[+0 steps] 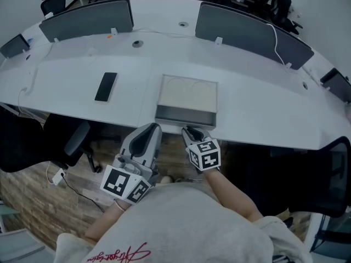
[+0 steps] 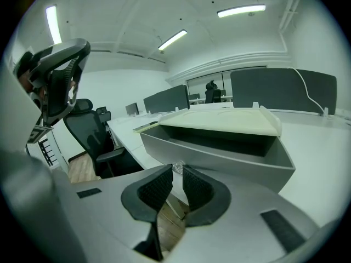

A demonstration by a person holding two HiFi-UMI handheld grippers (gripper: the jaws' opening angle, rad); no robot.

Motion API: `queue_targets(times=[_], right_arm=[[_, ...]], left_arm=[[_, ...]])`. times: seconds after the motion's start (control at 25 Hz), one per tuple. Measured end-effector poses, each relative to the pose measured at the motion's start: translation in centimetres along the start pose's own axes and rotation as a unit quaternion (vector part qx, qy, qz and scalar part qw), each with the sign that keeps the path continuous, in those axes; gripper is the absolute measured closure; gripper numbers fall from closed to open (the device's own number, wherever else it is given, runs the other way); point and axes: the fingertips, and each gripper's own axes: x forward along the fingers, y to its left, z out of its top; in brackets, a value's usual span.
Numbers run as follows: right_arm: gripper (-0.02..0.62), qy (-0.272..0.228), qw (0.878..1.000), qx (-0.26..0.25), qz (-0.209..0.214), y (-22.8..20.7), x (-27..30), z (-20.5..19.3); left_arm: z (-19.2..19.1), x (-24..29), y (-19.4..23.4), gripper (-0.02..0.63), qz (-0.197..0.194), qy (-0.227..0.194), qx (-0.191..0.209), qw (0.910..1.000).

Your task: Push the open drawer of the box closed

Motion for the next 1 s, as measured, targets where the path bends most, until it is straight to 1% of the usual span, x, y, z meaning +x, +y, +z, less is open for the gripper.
queue_targets(times=[0.32,0.44,1.0], right_arm=[[0.529,0.016,1.000,0.007,0.011,-0.4,0.2,0.1],[0.529,0.021,0.999,0.018,0.017,-0.5,0.2,0.1],[0.529,0.050,0.997,0.051,0.031,-1.3,1.0,0.5]], left_arm=[[0.8,-1.3,0.0,0.575,0.028,-0.009,0.003,0.9996],[0.9,-1.7,0.1,0.575,0.034,-0.011,0.002,0.9994],[0.6,-2.1,-0.2,0.575,0.033,-0.009,-0.005,0.9994]])
